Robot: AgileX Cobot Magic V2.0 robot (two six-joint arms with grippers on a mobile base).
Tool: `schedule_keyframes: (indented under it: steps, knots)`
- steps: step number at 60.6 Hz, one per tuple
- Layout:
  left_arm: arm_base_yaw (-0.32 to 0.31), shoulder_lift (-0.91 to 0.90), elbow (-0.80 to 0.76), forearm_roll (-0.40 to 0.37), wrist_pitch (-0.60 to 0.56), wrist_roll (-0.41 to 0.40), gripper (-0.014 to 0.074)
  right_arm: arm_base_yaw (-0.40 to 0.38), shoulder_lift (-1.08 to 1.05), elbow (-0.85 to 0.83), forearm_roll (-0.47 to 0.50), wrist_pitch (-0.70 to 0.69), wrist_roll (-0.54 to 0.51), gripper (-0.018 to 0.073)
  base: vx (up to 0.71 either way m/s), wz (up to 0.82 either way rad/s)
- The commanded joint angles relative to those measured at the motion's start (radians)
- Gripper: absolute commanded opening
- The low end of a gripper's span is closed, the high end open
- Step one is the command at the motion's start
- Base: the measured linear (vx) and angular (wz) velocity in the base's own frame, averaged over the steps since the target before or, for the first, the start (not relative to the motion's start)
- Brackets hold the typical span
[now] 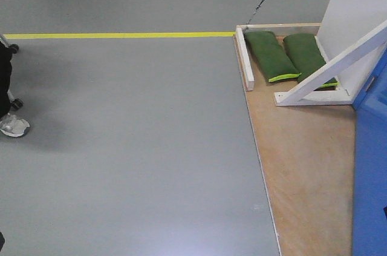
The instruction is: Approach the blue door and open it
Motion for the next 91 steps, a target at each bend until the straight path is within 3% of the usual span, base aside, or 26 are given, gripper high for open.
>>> schedule_keyframes:
  steps: [1, 8, 16, 34, 38, 42, 50, 64, 71, 82, 91]
  knots:
    - [0.000, -0.010, -0.033, 0.002, -0.082, -0.004, 0.0071, 0.001, -0.011, 0.004, -0.002, -0.074, 0.001, -0.0004, 0.00, 0.00]
    - [0.000, -0.010, -0.033, 0.002, -0.082, -0.004, 0.0071, 0.001, -0.007, -0.081, -0.002, 0.025, 0.001, -0.0004, 0.00, 0.00]
    - [0.000, -0.010, -0.033, 0.002, -0.081, -0.004, 0.0071, -0.002, 0.083, -0.298, -0.002, 0.134, 0.001, -0.0004, 0.00, 0.00]
    - [0.000, -0.010, -0.033, 0.002, -0.081, -0.004, 0.0071, -0.003, 0.458, -0.834, -0.008, 0.093, 0.001, -0.0004, 0.00, 0.00]
    - [0.000, -0.010, -0.033, 0.002, -0.081, -0.004, 0.0071, -0.041, 0.522, -0.927, -0.002, 0.063, 0.001, -0.0004, 0.00, 0.00]
    - [0.000, -0.010, -0.033, 0.002, -0.081, -0.004, 0.0071, -0.146, 0.575, -1.003, 0.040, 0.038, 0.001, -0.0004, 0.00, 0.00]
    - [0.000, -0.010, -0.033, 0.002, -0.081, -0.004, 0.0071, -0.424, 0.633, -1.069, 0.299, -0.016, 0.000, -0.0004, 0.00, 0.00]
    - [0.000, -0.010, -0.033, 0.002, -0.081, -0.004, 0.0071, -0.892, 0.662, -1.072, 1.030, -0.074, 0.000, -0.0004, 0.00, 0.00]
    - [0.000, -0.010, -0.033, 0.002, -0.081, -0.004, 0.0071, -1.077, 0.712, -1.076, 1.280, -0.146, 0.000, -0.0004, 0.00, 0.00]
    - [0.000, -0.010, -0.033, 0.002, -0.081, -0.004, 0.0071, -1.260, 0.849, -1.077, 1.423, -0.238, 0.000, -0.0004, 0.00, 0.00]
    - [0.000, -0.010, -0.033, 0.002, -0.081, -0.004, 0.0071, -1.277, 0.980, -1.083, 1.442, -0.175, 0.000, -0.0004, 0.00, 0.00]
